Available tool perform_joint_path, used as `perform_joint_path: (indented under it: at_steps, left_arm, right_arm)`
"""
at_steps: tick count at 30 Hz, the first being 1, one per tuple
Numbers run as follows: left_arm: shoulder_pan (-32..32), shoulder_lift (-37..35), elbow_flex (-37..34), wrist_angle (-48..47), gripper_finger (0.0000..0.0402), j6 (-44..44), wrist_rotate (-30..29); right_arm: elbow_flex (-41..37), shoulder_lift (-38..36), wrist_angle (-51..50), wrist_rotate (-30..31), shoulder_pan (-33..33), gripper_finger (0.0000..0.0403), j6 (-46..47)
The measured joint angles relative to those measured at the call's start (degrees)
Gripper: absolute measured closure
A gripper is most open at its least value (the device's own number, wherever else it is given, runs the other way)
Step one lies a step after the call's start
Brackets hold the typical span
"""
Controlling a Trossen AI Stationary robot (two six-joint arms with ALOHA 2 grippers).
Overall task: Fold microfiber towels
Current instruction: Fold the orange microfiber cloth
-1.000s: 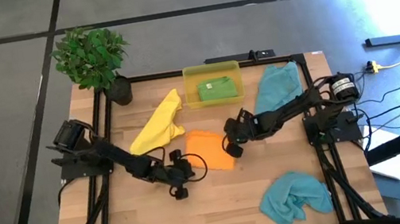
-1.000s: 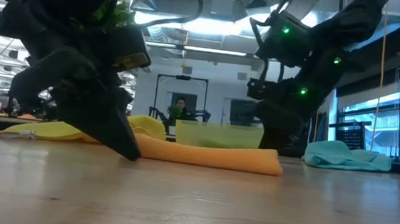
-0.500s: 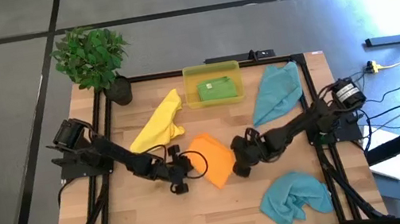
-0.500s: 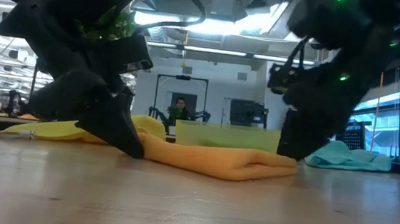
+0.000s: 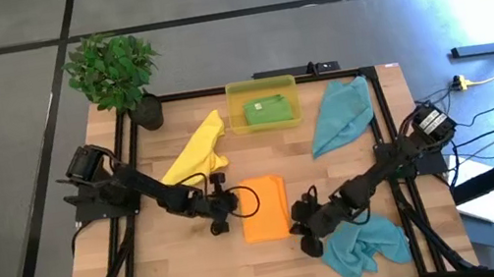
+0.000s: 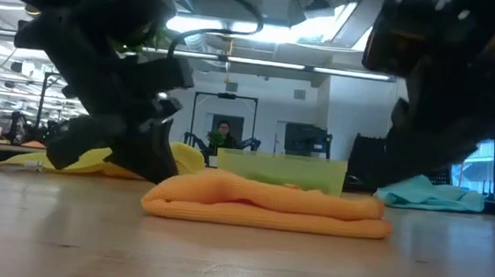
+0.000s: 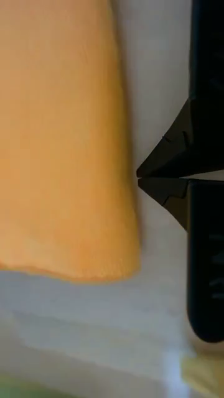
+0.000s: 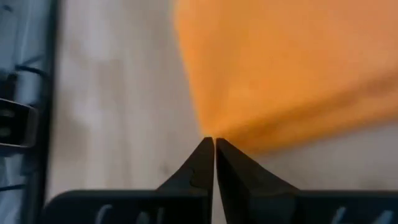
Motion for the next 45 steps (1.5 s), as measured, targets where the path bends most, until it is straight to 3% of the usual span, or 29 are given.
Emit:
perform_joint_path:
  at_steps: [8,14,20,25,32,36,40,45]
  left_arm:
    - [-0.74,-11.32,-0.44,-13.83,0.0401,-2.46,-1.85]
    - [-8.97,-15.35,-0.37,-6.01,0.0401,-1.86,-1.2]
    - [-15.57,-9.07,-0.31,9.21,0.0401,3.88,1.74]
    - [-16.9,-5.11,-0.19,14.99,0.038,5.41,6.55]
    - [-17.25,0.01,4.32,14.36,0.03,4.3,8.63]
    - [-17.59,2.96,9.1,8.4,0.0257,7.56,4.75]
    - [-17.38,5.85,12.81,2.83,0.0227,8.76,2.17]
    - [-17.57,6.86,14.21,2.55,0.0208,8.94,2.18]
  right_arm:
    - [0.02,-0.84,1.92,1.57,1.74,0.0383,-3.23]
    - [0.09,-1.16,1.96,4.69,2.35,0.0383,-8.94]
    - [0.09,-1.18,2.05,4.91,2.22,0.0381,-16.05]
    - [0.09,-1.2,2.77,5.06,2.45,0.0357,-25.68]
    - [0.11,-1.07,3.29,5.6,3.44,0.0291,-34.54]
    - [0.11,-0.92,3.28,7.69,3.59,0.0257,-34.58]
    - [0.21,0.77,3.3,7.64,4.17,0.023,-34.75]
    - [2.53,3.8,1.05,7.74,5.3,0.0204,-38.54]
